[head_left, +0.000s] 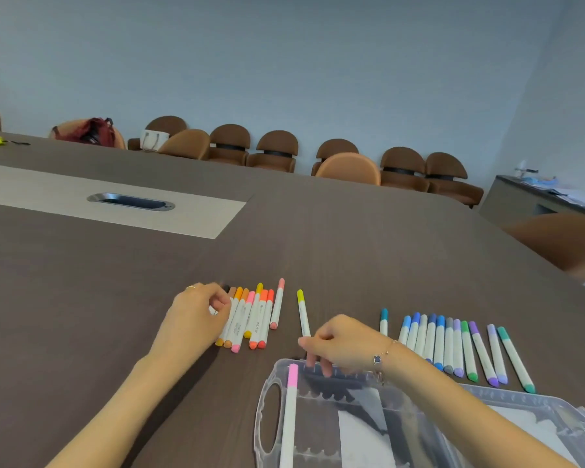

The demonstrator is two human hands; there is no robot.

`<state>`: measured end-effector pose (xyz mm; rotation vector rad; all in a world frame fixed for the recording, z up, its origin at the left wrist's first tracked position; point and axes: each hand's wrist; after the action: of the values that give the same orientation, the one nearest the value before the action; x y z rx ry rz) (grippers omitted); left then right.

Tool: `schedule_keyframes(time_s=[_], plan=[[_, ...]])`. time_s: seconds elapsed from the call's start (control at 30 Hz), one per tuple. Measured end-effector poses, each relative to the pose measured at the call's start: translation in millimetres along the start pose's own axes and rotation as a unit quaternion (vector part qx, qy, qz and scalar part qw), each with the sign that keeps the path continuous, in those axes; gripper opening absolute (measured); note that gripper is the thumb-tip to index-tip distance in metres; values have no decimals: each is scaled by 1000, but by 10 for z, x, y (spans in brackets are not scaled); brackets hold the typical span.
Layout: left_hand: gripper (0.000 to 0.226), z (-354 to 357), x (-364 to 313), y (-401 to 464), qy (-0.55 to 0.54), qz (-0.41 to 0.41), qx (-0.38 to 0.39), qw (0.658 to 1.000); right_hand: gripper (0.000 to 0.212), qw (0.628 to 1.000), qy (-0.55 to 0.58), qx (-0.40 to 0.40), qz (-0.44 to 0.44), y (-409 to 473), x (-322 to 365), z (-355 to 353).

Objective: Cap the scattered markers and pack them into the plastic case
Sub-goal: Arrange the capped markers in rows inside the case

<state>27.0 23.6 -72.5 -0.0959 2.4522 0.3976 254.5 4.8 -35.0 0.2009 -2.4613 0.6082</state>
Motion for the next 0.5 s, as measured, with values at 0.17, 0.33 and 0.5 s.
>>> schedule_keyframes(time_s=[0.17, 0.33, 0.5], plan=[[13, 174, 140, 118, 14, -70, 46, 996, 28, 998, -8, -67, 11, 551, 138, -183], [9, 145, 76, 47, 15, -46, 21, 999, 30, 996, -15, -73, 53, 1135, 357, -187], [10, 224, -86, 14, 59, -60, 104, 991, 26, 994, -22, -62, 90, 1383, 392, -146]])
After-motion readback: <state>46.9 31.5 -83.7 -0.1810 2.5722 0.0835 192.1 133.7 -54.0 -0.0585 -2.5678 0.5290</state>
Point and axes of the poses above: each hand's wrist, its own y-axis towards the middle knuckle, its own z-axis out of the palm, x = y × z, and after that the axes turned 1 degree about x, right-handed
